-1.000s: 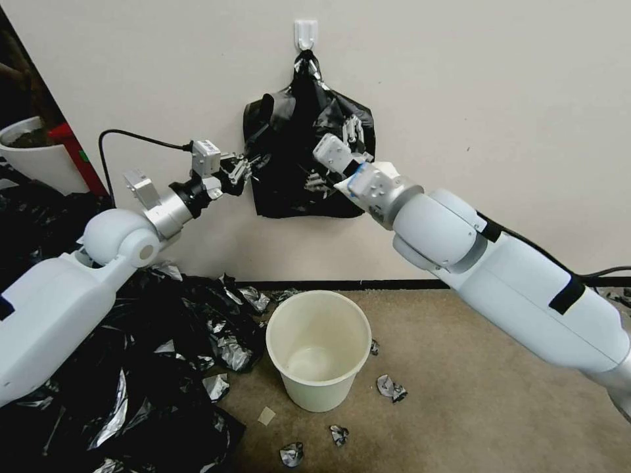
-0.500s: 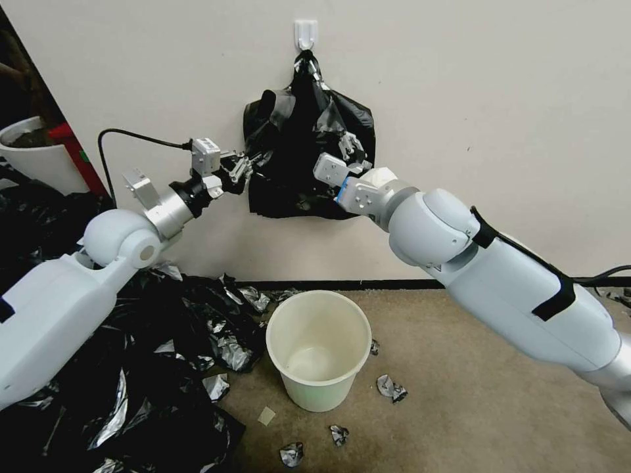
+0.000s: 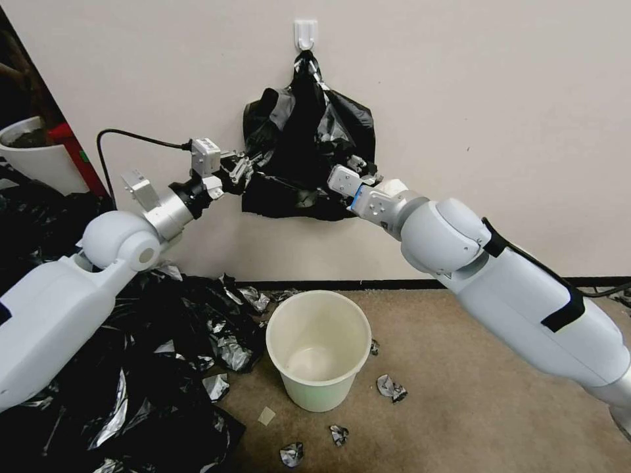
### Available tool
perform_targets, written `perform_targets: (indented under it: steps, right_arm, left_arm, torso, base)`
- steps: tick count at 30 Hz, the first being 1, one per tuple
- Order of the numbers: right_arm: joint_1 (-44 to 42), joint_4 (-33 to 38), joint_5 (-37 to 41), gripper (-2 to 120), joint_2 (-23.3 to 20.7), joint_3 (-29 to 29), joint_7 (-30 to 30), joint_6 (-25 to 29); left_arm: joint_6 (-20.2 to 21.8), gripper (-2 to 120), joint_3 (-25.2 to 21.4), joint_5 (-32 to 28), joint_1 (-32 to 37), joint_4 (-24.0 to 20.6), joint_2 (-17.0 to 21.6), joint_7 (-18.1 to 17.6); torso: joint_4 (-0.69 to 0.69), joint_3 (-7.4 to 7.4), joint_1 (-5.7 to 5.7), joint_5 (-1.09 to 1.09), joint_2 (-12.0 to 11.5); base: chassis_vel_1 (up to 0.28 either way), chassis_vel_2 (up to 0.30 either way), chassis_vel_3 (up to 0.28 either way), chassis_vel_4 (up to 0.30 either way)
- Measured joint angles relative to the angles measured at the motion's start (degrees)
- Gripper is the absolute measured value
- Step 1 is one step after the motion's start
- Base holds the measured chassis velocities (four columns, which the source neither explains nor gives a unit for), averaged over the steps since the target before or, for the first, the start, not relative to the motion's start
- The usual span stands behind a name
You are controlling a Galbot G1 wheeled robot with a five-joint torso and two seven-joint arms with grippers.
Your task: Place a trash bag onto the trash bin.
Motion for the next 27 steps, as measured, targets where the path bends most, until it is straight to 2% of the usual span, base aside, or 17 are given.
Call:
perform_targets:
  steps: [1, 4, 5, 8, 12, 14, 15, 17, 18, 21, 27]
  right_arm:
    - [-0.2, 0.6, 1.1, 20, -0.1, 0.1, 0.6, 0.0]
    - [-0.5, 2.3, 3.0, 34, -0.4, 0.3, 2.1, 0.1]
    - [-0.5, 2.3, 3.0, 34, -0.4, 0.3, 2.1, 0.1]
    - [-0.5, 2.6, 3.1, 47, -0.4, 0.2, 2.8, 0.1]
    - [-0.5, 1.8, 2.8, 60, 0.2, 0.1, 2.9, 0.1]
    - [-0.4, 1.1, 2.1, 69, 0.8, 0.0, 2.8, 0.1]
    - [-0.4, 1.1, 2.1, 69, 0.8, 0.0, 2.8, 0.1]
    - [-0.3, 0.9, 1.4, 80, 1.2, -0.4, 2.4, 0.1]
    - [-0.3, 0.9, 1.4, 80, 1.2, -0.4, 2.4, 0.1]
    - [-0.3, 1.0, 0.7, 94, 1.7, -1.4, 2.1, 0.1]
    - [-0.3, 0.1, -1.6, 100, 2.3, -2.2, 1.0, 0.1]
  left_arm:
    - [0.0, 0, 0.0, 0.0, 0.1, -0.1, 0.0, 0.0]
    - [0.0, 0, -0.1, 0.0, 0.2, -0.2, 0.0, -0.2]
    - [0.0, 0, -0.1, 0.0, 0.2, -0.2, 0.0, -0.2]
    - [0.0, 0, 0.0, 0.0, 0.2, -0.2, -0.3, -0.2]
    - [0.0, 0, 0.1, 0.1, 0.2, -0.1, -0.5, -0.3]
    - [0.0, 0, 0.3, 0.1, -0.1, 0.0, -0.5, -0.3]
    - [0.0, 0, 0.3, 0.1, -0.1, 0.0, -0.5, -0.3]
    - [0.1, 0, 0.3, 0.1, -0.4, 0.1, -0.5, -0.4]
    - [0.1, 0, 0.3, 0.1, -0.4, 0.1, -0.5, -0.4]
    - [0.1, 0, 0.4, 0.1, -0.7, 0.3, -0.5, -0.4]
    - [0.1, 0, 0.4, 0.2, -0.8, 0.3, -0.7, -0.4]
  torso:
    - [0.0, 0.0, 0.0, 0.0, 0.0]
    - [0.0, 0.0, 0.0, 0.0, 0.0]
    - [0.0, 0.0, 0.0, 0.0, 0.0]
    - [0.0, 0.0, 0.0, 0.0, 0.0]
    - [0.0, 0.0, 0.0, 0.0, 0.0]
    - [0.01, 0.0, 0.0, -0.01, 0.0]
    - [0.01, 0.0, 0.0, -0.01, 0.0]
    - [0.01, 0.0, 0.0, -0.01, 0.0]
    - [0.01, 0.0, 0.0, -0.01, 0.0]
    - [0.0, 0.0, 0.0, 0.0, 0.0]
    - [0.01, 0.0, 0.0, 0.0, 0.0]
  base:
    - [0.0, 0.0, 0.0, 0.0]
    - [0.0, 0.0, 0.0, 0.0]
    - [0.0, 0.0, 0.0, 0.0]
    - [0.0, 0.0, 0.0, 0.0]
    - [0.0, 0.0, 0.0, 0.0]
    - [0.0, 0.0, 0.0, 0.0]
    - [0.0, 0.0, 0.0, 0.0]
    - [0.0, 0.0, 0.0, 0.0]
    - [0.0, 0.0, 0.0, 0.0]
    - [0.0, 0.0, 0.0, 0.0]
    - [0.0, 0.0, 0.0, 0.0]
